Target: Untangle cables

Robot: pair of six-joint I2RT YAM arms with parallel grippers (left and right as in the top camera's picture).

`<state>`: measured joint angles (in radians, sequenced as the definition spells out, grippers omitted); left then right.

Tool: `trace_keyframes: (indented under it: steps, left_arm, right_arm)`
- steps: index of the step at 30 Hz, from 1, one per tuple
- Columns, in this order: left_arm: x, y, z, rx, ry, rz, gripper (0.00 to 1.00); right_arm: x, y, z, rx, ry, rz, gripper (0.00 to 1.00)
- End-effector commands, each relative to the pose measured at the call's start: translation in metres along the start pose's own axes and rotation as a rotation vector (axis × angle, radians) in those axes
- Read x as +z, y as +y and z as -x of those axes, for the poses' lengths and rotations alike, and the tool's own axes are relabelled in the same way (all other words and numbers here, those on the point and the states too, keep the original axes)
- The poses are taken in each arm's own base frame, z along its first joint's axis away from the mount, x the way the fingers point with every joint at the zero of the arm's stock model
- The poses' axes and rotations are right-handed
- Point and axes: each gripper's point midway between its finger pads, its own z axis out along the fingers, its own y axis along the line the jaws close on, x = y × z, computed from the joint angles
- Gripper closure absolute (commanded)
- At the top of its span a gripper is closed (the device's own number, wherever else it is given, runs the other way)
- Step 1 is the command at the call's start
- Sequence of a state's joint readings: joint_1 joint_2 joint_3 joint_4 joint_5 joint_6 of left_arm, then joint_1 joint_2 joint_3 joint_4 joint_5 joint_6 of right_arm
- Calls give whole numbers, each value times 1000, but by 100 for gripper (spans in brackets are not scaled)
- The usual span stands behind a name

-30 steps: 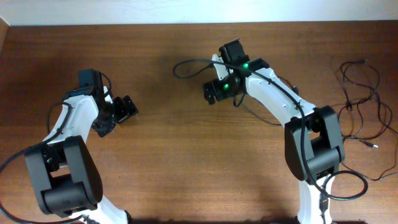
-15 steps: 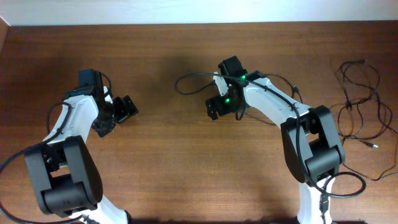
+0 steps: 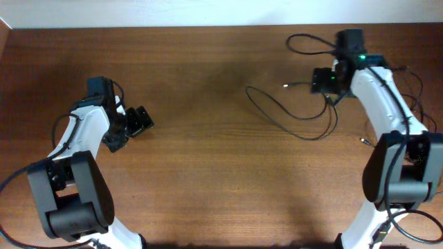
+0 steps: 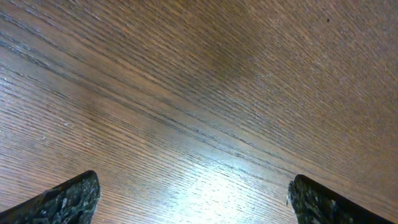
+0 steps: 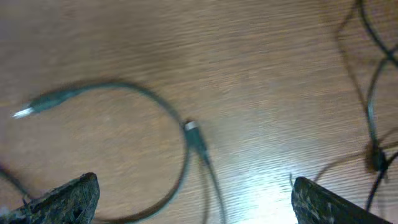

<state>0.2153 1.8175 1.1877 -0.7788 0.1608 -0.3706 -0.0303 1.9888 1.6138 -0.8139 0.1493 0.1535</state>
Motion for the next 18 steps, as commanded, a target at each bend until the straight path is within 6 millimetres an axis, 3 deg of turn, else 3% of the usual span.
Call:
trace_keyframes:
  steps: [1, 2, 3, 7, 11, 14, 18]
  left_arm:
    - [-8, -4, 5, 0, -24, -17, 1]
    - [-8, -4, 5, 0, -24, -17, 1]
    - [-8, -4, 5, 0, -24, -17, 1]
    - [-8, -4, 5, 0, -24, -17, 1]
    - [-8, -4, 5, 0, -24, -17, 1]
    - [-8, -4, 5, 0, -24, -17, 1]
    - [-8, -4, 5, 0, -24, -17, 1]
  right_arm:
    - [8, -53, 9, 115, -14, -59, 2]
    - [10, -65, 10, 137, -12, -70, 2]
    - [15, -90, 10, 186, -11, -90, 2]
    - [19, -122, 7, 236, -9, -122, 2]
    - [32, -165, 22, 321, -89, -151, 2]
    - [58, -172, 35, 261, -138, -131, 1]
    - [97, -147, 39, 94, -150, -7, 2]
